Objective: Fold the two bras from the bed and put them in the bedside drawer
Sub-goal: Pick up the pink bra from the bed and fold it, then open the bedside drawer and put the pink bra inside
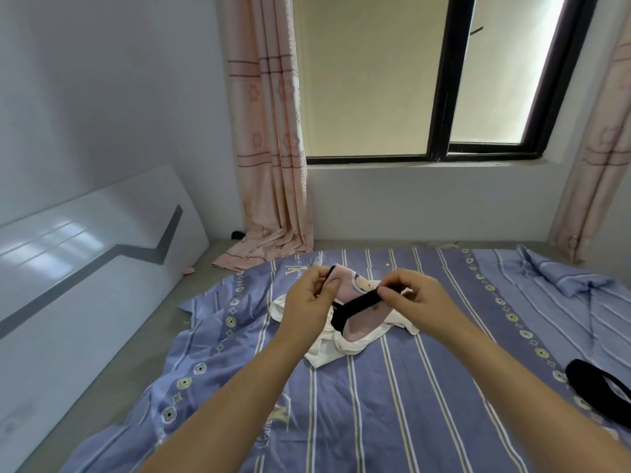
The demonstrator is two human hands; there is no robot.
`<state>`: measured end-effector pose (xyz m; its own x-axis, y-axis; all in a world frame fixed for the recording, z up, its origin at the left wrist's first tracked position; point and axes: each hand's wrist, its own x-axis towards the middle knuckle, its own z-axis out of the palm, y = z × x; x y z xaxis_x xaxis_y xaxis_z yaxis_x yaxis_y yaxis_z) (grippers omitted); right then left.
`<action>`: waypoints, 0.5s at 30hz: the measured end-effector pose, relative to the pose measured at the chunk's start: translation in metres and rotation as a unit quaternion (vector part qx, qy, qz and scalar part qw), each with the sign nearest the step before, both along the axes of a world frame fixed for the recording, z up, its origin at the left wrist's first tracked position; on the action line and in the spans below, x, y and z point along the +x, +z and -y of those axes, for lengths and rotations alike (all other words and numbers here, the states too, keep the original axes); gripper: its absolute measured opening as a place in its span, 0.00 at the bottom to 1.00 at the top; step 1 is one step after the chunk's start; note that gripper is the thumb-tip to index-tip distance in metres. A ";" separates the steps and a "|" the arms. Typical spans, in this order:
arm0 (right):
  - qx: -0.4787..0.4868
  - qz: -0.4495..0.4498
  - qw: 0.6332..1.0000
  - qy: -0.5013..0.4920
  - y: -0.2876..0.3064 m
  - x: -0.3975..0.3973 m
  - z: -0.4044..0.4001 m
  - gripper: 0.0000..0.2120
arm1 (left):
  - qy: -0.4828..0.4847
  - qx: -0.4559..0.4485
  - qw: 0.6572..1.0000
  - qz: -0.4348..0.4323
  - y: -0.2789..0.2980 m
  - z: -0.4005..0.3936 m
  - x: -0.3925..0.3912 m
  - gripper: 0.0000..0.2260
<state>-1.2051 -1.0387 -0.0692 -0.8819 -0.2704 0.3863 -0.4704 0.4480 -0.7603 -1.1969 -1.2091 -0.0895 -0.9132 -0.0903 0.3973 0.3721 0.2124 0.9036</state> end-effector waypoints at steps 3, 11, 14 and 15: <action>0.037 -0.042 0.998 0.008 -0.006 0.003 0.009 0.06 | 0.021 0.013 0.999 0.023 -0.007 0.002 0.004 0.13; 0.070 0.083 0.990 0.086 -0.041 0.014 0.063 0.16 | 0.074 0.122 0.976 0.165 -0.051 0.052 0.062 0.06; 0.123 0.126 0.965 0.197 -0.071 0.034 0.108 0.18 | 0.190 0.076 0.956 0.212 -0.084 0.087 0.120 0.11; 0.151 0.130 0.951 0.238 -0.085 0.046 0.126 0.17 | 0.227 0.042 0.945 0.233 -0.095 0.098 0.146 0.13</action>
<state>-1.1595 -1.1644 -0.1539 -0.6866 -0.7269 0.0139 -0.4891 0.4477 -0.7486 -1.0505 -1.3068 -0.1849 -0.8467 -0.5281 -0.0643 -0.1828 0.1752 0.9674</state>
